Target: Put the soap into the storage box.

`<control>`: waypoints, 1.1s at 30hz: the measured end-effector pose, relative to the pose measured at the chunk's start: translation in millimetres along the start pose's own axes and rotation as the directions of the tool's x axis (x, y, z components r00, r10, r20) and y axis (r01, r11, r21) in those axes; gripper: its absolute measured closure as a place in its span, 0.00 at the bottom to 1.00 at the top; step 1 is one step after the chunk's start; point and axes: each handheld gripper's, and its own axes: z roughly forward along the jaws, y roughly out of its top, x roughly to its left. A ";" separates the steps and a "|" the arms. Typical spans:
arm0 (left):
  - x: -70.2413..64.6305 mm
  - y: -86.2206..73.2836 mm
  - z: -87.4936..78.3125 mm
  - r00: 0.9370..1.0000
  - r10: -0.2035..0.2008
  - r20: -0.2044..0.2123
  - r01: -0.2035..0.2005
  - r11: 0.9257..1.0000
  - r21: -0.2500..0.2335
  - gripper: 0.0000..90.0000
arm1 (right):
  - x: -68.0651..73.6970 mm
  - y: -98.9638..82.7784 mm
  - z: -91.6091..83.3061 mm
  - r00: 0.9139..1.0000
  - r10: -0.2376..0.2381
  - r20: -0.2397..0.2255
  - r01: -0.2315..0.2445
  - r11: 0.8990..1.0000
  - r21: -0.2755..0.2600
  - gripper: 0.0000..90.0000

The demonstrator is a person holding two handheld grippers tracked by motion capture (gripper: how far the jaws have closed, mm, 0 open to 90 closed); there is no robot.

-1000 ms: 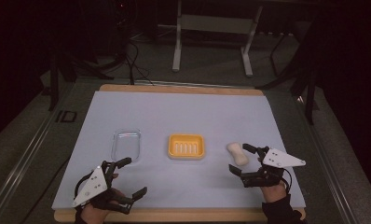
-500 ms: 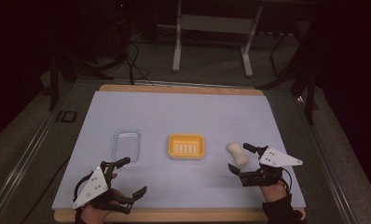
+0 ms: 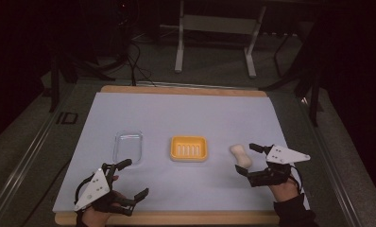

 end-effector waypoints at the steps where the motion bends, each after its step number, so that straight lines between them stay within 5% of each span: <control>1: -0.2 -0.1 0.2 1.000 -0.001 0.002 0.001 1.000 0.001 0.01 | -3.2 0.6 -0.5 1.000 -0.006 -0.010 0.006 0.999 0.039 0.12; 9: -1.2 -1.2 2.6 1.000 -0.006 0.008 0.006 1.000 0.010 0.01 | -9.7 2.2 -0.1 0.996 -0.028 -0.084 0.038 0.993 0.114 0.12; 15: -1.6 -1.5 2.9 1.000 -0.005 0.012 0.005 1.000 0.014 0.01 | -6.1 1.4 13.7 0.980 -0.043 -0.194 0.089 0.968 0.235 0.12; 20: -1.9 -1.8 3.4 1.000 -0.006 0.014 0.006 1.000 0.020 0.01 | -3.7 -2.6 23.6 0.972 -0.057 -0.227 0.123 0.951 0.285 0.12; 25: -2.1 -2.0 3.7 1.000 -0.001 0.016 0.001 1.000 0.026 0.01 | -3.8 -6.8 32.3 0.965 -0.053 -0.256 0.146 0.923 0.357 0.12; 30: -2.0 -2.1 3.9 1.000 -0.003 0.019 0.003 1.000 0.031 0.01 | -5.0 -7.9 38.0 0.964 -0.061 -0.259 0.174 0.881 0.441 0.12; 33: -2.3 -2.2 4.1 1.000 -0.003 0.021 0.003 1.000 0.031 0.01 | -1.4 -6.2 38.3 0.967 -0.124 -0.222 0.217 0.856 0.468 0.15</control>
